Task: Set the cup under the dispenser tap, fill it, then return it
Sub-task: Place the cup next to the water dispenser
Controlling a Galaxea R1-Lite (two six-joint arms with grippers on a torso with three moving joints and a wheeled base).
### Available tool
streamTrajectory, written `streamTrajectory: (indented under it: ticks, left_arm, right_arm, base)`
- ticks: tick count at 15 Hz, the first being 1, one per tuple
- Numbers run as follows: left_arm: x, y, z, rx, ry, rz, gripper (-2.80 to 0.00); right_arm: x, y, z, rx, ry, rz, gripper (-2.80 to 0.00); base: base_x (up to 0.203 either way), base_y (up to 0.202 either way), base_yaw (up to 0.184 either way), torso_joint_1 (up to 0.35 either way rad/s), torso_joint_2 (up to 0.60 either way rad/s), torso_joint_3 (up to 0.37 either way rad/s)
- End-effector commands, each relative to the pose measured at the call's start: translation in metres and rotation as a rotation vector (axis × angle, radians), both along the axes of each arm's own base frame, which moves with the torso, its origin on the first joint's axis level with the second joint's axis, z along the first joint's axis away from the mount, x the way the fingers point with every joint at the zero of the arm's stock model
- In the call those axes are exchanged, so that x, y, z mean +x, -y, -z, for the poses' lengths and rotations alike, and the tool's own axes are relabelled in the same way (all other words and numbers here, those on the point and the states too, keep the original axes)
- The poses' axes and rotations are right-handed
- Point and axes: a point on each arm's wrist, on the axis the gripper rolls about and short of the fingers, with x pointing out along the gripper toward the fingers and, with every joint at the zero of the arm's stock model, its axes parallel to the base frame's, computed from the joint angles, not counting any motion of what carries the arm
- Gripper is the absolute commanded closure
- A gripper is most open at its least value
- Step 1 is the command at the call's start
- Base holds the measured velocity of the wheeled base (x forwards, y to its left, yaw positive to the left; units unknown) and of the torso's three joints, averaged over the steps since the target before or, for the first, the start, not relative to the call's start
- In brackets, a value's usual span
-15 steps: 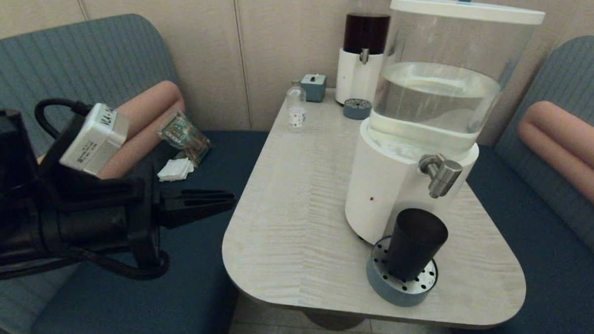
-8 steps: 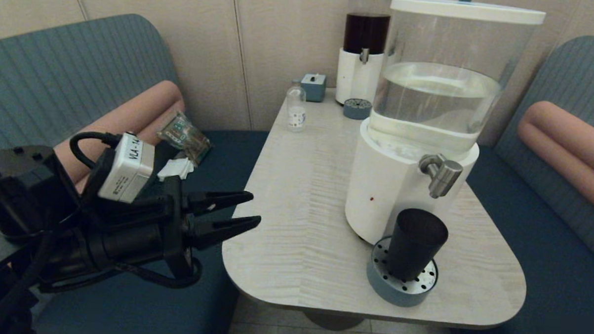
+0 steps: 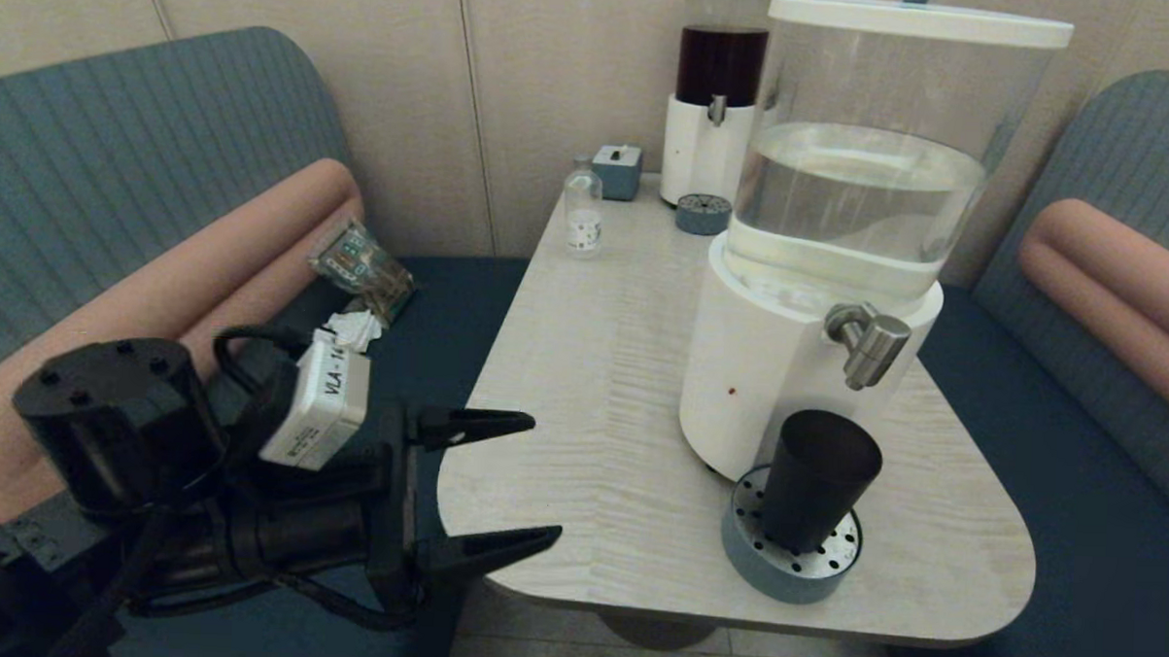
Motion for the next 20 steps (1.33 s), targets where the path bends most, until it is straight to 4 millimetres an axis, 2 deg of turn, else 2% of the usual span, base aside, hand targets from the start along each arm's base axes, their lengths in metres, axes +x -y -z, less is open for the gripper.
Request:
streamTrajectory:
  ticks: [1, 3, 10, 14, 16, 20]
  left_arm:
    - [0.002, 0.019, 0.020, 0.029, -0.061, 0.077, -2.80]
    - [0.011, 0.028, 0.029, 0.040, -0.085, 0.120, -2.80]
    - [0.061, 0.064, 0.051, 0.039, -0.091, 0.145, -2.80]
    - [0.072, 0.100, 0.063, 0.032, -0.124, 0.191, -2.80]
    - [0.082, 0.119, 0.076, 0.031, -0.139, 0.170, -2.80]
    - [0.093, 0.131, 0.086, 0.026, -0.152, 0.151, -2.80]
  right_arm:
    - [0.000, 0.000, 0.000, 0.002, 0.003, -0.001, 0.00]
    - [0.000, 0.000, 0.000, 0.002, 0.003, -0.001, 0.00]
    - [0.000, 0.000, 0.000, 0.000, 0.003, -0.001, 0.00]
    - [0.000, 0.000, 0.000, 0.002, 0.003, -0.001, 0.00]
    - [0.000, 0.000, 0.000, 0.002, 0.003, -0.001, 0.00]
    - [0.000, 0.000, 0.000, 0.002, 0.003, -0.001, 0.00]
  base:
    - [0.000, 0.000, 0.000, 0.000, 0.00, 0.000]
    - [0.000, 0.000, 0.000, 0.000, 0.00, 0.000]
    - [0.000, 0.000, 0.000, 0.000, 0.00, 0.000]
    - [0.000, 0.000, 0.000, 0.000, 0.00, 0.000]
    - [0.000, 0.000, 0.000, 0.000, 0.00, 0.000]
    - [0.000, 0.000, 0.000, 0.000, 0.00, 0.000]
